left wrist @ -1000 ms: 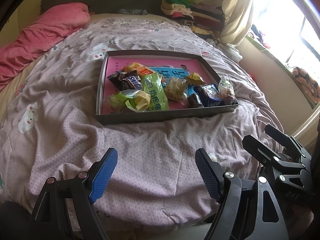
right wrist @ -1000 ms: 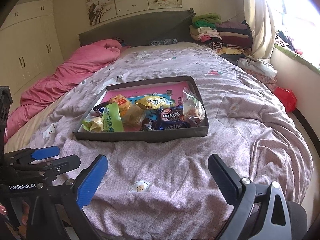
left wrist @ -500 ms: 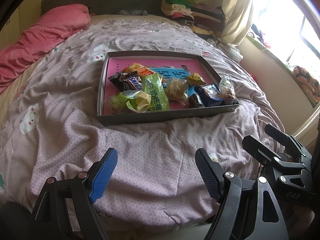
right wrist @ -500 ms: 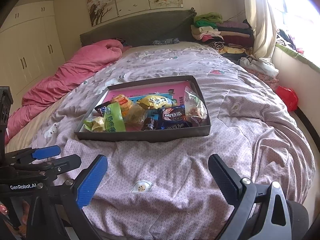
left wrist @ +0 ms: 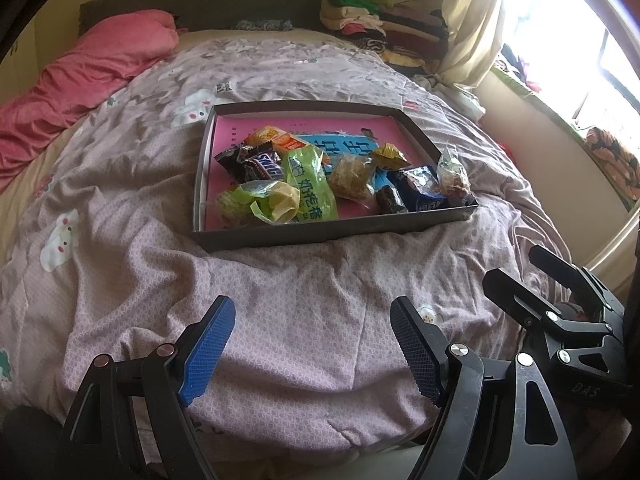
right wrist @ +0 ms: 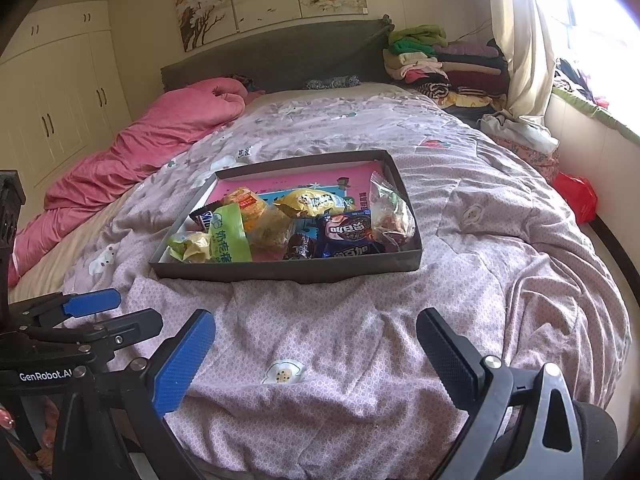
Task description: Organize snacks
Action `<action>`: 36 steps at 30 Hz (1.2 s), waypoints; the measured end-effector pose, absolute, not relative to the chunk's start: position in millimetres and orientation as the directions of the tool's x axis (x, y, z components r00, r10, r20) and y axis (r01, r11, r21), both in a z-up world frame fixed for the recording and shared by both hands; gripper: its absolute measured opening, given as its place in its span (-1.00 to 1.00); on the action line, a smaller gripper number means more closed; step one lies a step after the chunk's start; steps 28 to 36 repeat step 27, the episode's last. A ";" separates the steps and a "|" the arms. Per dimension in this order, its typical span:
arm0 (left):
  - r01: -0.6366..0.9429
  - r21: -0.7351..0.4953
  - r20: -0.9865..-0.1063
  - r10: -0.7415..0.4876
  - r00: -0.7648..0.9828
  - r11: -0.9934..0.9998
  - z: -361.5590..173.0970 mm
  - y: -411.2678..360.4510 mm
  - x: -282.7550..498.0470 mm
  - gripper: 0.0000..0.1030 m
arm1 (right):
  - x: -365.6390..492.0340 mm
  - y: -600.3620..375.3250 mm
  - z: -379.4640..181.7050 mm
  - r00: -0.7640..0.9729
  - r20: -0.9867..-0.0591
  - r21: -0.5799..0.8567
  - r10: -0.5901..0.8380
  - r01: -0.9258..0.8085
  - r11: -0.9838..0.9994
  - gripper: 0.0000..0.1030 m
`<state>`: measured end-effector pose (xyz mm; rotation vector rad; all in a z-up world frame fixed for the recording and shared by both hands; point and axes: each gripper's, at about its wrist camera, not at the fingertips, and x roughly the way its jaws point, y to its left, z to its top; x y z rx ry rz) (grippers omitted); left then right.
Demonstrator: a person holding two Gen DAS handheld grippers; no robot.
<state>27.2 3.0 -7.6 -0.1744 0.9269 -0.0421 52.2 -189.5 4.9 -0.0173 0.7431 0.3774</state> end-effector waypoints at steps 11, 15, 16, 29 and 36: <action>-0.058 -0.146 -0.793 -0.081 0.604 0.988 -9.1 4.3 29.2 0.57 | 52.4 -189.5 4.5 0.672 -0.663 0.117 0.329 -0.341 0.933 0.97; -0.077 -0.139 -0.796 -0.065 0.601 0.987 -11.0 4.5 30.3 0.57 | 52.8 -189.8 3.3 0.671 -0.666 0.117 0.326 -0.338 0.934 0.97; -0.085 -0.134 -0.798 -0.057 0.600 0.987 -11.6 4.6 30.6 0.57 | 52.9 -189.9 2.9 0.671 -0.666 0.117 0.326 -0.337 0.934 0.97; -0.135 -0.199 -0.793 -0.079 0.604 0.971 -20.5 35.8 42.9 0.57 | 62.9 -203.8 -1.6 0.677 -0.665 0.145 0.315 -0.297 0.944 0.97; -0.135 -0.199 -0.793 -0.079 0.604 0.971 -20.5 35.8 42.9 0.57 | 62.9 -203.8 -1.6 0.677 -0.665 0.145 0.315 -0.297 0.944 0.97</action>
